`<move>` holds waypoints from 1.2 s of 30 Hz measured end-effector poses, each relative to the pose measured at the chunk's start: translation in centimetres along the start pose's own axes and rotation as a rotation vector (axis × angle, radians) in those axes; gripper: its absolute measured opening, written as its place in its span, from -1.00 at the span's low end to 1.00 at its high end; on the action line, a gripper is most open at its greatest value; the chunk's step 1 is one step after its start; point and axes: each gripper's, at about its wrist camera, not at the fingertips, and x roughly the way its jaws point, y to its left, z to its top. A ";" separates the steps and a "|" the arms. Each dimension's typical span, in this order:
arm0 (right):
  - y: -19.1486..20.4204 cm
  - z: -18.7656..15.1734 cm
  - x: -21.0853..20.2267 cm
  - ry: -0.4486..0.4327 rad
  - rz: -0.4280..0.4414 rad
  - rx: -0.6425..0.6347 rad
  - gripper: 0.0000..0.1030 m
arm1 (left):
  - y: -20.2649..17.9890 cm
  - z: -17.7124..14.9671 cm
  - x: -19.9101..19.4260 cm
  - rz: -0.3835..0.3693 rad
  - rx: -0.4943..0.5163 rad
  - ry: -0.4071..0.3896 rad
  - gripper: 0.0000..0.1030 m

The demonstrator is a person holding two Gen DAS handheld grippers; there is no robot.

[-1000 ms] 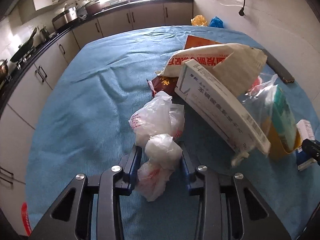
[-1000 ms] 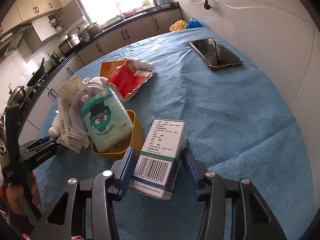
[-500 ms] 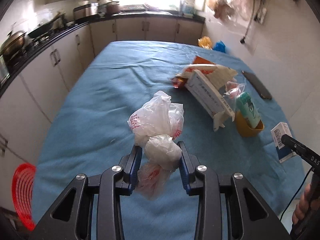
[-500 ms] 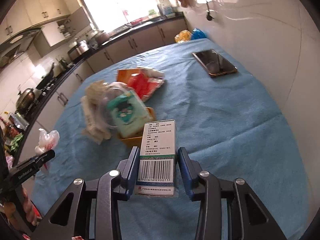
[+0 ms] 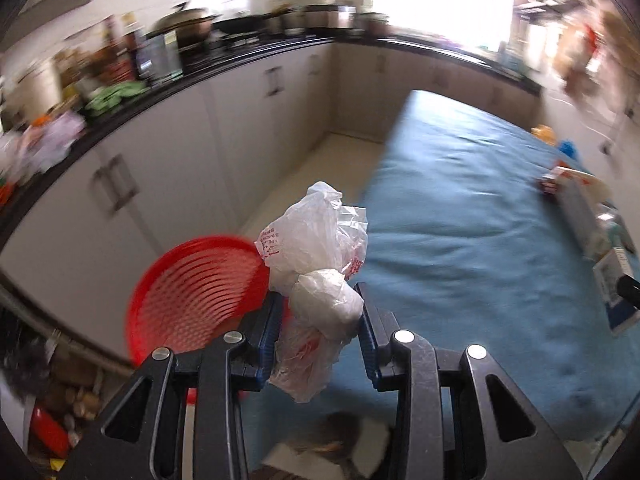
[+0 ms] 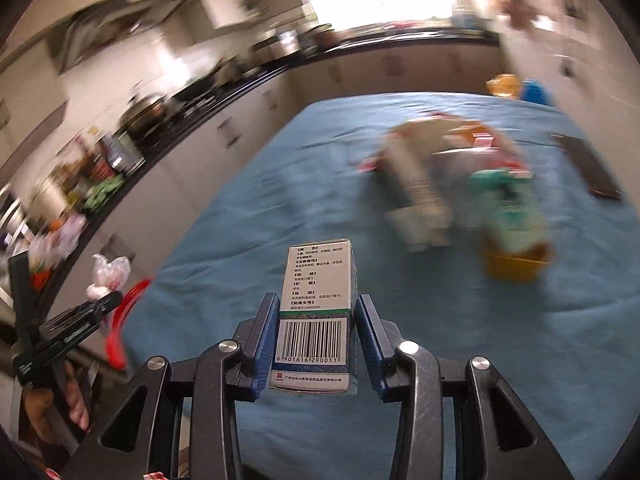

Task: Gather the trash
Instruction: 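Carry both items to the red basket and open both tools to drop them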

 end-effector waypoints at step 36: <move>23.9 1.6 22.0 0.344 0.467 -0.228 0.09 | 12.2 -2.0 5.7 0.125 -0.225 0.107 0.06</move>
